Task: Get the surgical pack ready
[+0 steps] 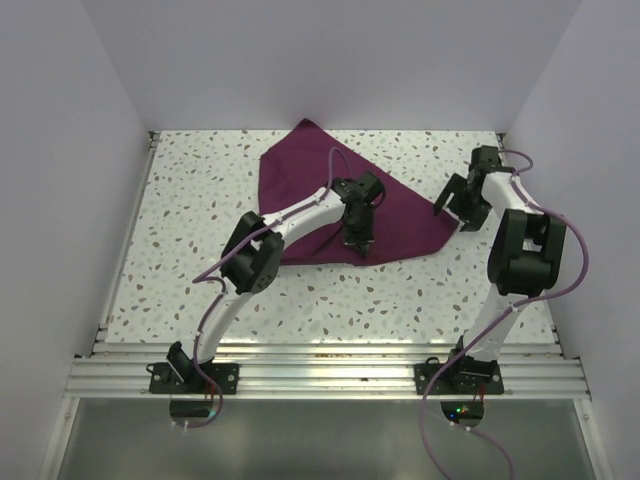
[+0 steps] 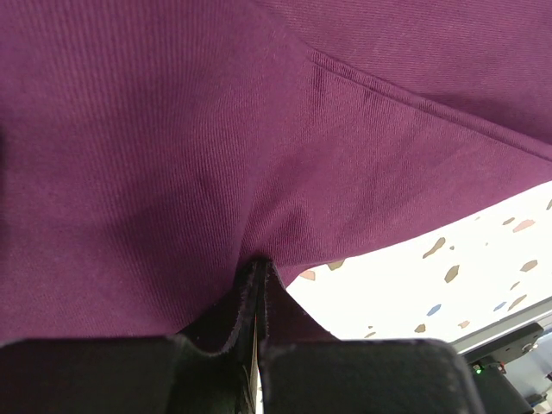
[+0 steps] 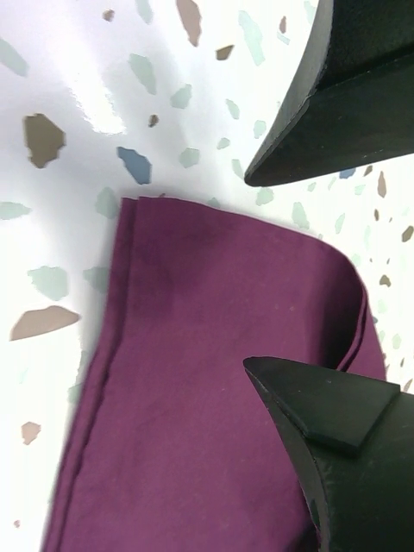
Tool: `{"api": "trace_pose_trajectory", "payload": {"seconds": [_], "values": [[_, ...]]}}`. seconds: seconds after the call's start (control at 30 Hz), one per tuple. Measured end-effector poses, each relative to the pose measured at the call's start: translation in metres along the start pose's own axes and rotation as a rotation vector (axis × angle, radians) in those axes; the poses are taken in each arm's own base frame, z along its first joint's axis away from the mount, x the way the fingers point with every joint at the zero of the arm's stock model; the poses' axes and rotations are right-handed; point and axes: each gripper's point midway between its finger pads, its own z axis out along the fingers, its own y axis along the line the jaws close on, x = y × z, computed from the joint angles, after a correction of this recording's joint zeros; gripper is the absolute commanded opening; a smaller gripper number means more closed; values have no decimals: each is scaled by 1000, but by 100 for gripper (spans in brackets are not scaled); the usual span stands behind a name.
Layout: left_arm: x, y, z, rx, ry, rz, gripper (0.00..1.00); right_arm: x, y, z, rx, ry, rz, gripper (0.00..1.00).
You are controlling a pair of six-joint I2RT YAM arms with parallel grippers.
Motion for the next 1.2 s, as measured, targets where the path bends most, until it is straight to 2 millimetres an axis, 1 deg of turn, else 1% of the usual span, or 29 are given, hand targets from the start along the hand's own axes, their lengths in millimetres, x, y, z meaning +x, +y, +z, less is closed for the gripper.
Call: {"api": "trace_pose_trajectory", "payload": {"seconds": [0.13,0.23,0.27,0.4,0.53,0.57,0.63,0.67,0.77,0.83,0.87,0.9,1.03,1.1,1.2], "values": [[0,0,0,-1,1,0,0,-7,-3,7,4,-10,11,80],[0,0,0,0,1,0,0,-8,-7,16,8,-2,22,73],[0,0,0,1,2,0,0,-9,-8,20,5,-2,25,69],[0,0,0,2,3,0,0,-10,-9,35,-9,8,16,67],[0,0,0,2,3,0,0,-15,-5,39,-34,-4,-5,61],[0,0,0,3,4,-1,0,-16,-4,39,-41,-5,-10,54],[1,0,0,3,4,-1,0,-16,-2,41,-52,-6,-22,44],[0,0,0,3,4,-1,0,-17,-1,41,-59,-9,-27,34],[1,0,0,3,4,-1,0,-17,3,43,-86,-5,-36,22],[0,0,0,4,4,-1,0,-15,6,44,-104,0,-34,11],[0,-1,0,5,3,0,0,-13,7,44,-113,3,-30,3],[0,-1,0,8,2,0,0,-12,10,44,-130,5,-23,0],[0,-2,0,10,1,1,0,-6,18,33,-163,8,2,0],[-1,-2,0,10,0,1,0,-8,28,19,-186,-16,-5,0],[-1,-2,0,10,0,1,0,-13,53,-14,-248,-76,-27,0]]}}
